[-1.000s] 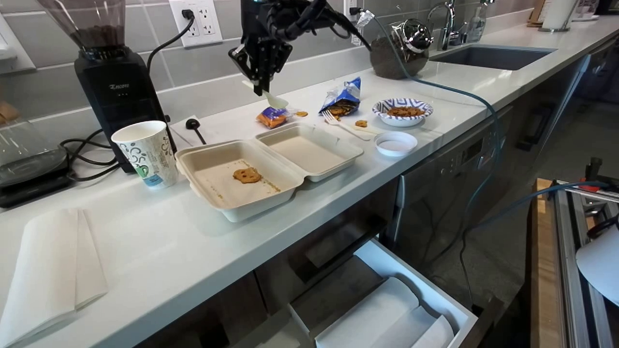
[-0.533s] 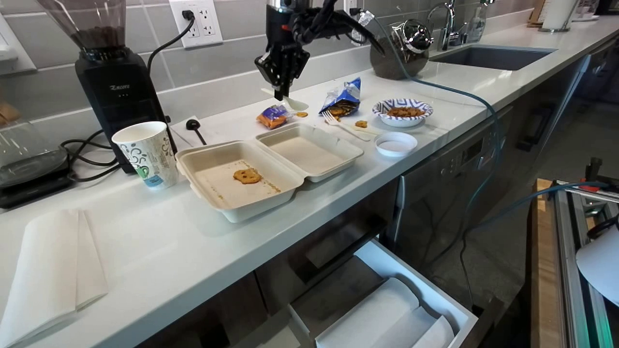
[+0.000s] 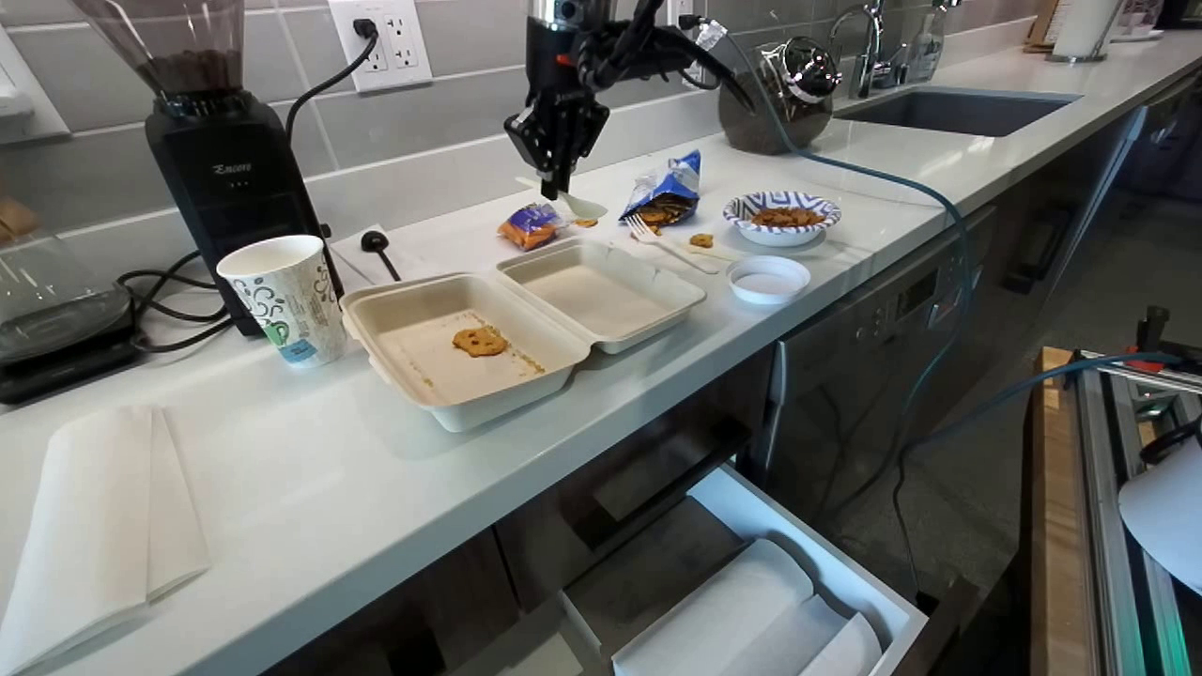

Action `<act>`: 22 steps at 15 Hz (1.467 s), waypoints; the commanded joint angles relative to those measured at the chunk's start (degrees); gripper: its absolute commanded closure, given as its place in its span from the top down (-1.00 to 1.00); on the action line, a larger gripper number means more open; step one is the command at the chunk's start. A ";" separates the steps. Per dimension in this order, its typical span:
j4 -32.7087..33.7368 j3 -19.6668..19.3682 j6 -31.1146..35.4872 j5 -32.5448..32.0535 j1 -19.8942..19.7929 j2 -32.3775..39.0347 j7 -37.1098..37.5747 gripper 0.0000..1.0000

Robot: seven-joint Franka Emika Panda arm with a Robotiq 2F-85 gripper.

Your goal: Place the cookie on the white spoon in the food pack.

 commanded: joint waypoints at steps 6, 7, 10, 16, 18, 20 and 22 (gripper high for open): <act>-0.54 -0.51 -2.03 -3.80 -1.64 -0.21 0.61 -0.93; -0.54 -0.32 -2.79 -3.07 -1.90 -0.20 -0.13 -0.93; -0.33 -0.12 -5.34 -2.60 -2.26 0.13 -1.16 -0.93; -1.37 -0.13 -7.40 -2.84 -2.77 -0.68 -3.53 -0.93; -1.97 -0.07 -7.29 -2.66 -3.06 -0.82 -5.17 -0.93; -2.80 0.03 -6.39 -2.00 -3.53 -0.87 -7.58 -0.93; -3.55 -0.11 -6.25 -1.76 -3.95 -1.04 -9.03 -0.93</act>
